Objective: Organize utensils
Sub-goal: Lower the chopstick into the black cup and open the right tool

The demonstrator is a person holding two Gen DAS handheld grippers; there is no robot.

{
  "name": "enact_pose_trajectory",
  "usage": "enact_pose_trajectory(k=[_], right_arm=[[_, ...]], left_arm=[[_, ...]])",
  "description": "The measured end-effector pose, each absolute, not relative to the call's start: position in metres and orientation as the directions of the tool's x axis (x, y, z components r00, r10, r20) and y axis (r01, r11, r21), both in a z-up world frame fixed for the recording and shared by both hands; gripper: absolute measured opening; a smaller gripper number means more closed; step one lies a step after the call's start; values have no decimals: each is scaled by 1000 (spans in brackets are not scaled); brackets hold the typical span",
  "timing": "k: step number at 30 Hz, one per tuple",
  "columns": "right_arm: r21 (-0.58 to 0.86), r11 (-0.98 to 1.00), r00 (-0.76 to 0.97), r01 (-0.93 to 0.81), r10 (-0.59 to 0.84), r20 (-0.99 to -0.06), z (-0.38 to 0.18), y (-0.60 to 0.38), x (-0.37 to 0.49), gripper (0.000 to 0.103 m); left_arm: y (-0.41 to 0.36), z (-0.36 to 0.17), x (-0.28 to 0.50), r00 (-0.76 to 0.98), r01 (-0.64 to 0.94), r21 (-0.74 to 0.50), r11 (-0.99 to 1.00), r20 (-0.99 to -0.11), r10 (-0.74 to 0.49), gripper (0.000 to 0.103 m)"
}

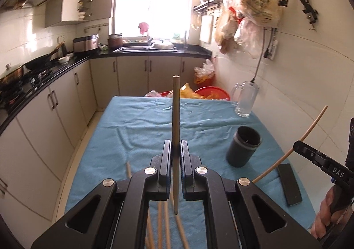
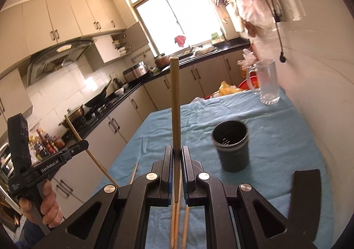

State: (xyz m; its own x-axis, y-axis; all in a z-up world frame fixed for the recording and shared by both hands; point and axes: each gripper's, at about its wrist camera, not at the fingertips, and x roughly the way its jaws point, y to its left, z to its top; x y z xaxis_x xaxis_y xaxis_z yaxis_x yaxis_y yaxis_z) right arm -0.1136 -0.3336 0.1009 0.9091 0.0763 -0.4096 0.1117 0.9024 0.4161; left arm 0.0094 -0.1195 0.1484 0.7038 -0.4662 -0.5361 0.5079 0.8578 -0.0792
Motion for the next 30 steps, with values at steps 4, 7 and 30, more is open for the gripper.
enact_pose_trajectory(k=[4, 7, 30], right_arm=[[424, 896, 921, 131, 48, -386, 112, -350, -118, 8], [428, 893, 931, 140, 28, -363, 118, -361, -121, 8], [433, 870, 932, 234, -73, -356, 148, -453, -74, 8]], left_arm=[[-144, 162, 11, 688, 544, -81, 835, -527, -499, 6], [-165, 173, 14, 675, 571, -83, 816, -518, -525, 6], [-308, 209, 71, 571, 675, -157, 721, -509, -645, 6]])
